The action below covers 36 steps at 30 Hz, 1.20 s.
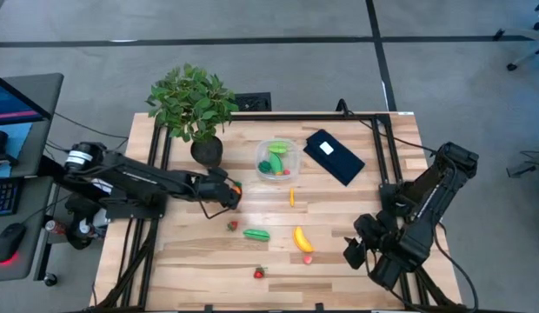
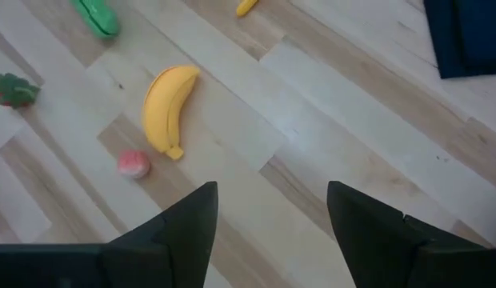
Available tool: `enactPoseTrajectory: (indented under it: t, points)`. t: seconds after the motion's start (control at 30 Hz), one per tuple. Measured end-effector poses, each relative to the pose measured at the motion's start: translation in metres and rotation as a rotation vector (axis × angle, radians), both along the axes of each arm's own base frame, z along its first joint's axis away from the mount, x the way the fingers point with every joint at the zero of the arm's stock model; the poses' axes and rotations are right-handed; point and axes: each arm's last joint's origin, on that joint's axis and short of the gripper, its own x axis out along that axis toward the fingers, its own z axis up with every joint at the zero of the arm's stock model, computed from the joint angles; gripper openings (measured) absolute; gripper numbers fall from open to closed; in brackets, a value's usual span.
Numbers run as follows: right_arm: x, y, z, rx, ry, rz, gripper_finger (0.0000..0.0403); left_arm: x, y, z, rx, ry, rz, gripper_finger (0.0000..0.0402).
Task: Pick and placing Produce into tupperware
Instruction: Put the orange carrot into the transparent bin
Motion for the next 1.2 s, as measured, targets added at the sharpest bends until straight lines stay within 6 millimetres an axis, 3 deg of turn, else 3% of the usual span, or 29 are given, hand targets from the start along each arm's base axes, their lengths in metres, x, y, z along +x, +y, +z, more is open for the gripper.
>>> enactPoseTrajectory:
  t: [0.47,0.93,1.2]
  points:
    - [-0.001,-0.002,0.0,-0.023,0.018,0.005,0.0226,0.028,0.008,-0.022,0.024,0.092,-0.068,0.0295]
    - [-0.001,-0.002,0.0,-0.024,0.019,0.008,0.0223,0.033,0.011,-0.035,0.024,0.129,-0.102,0.0295]
    - [-0.002,-0.002,0.0,-0.029,0.022,0.012,0.0223,0.033,0.012,-0.035,0.042,0.134,-0.113,0.0255]
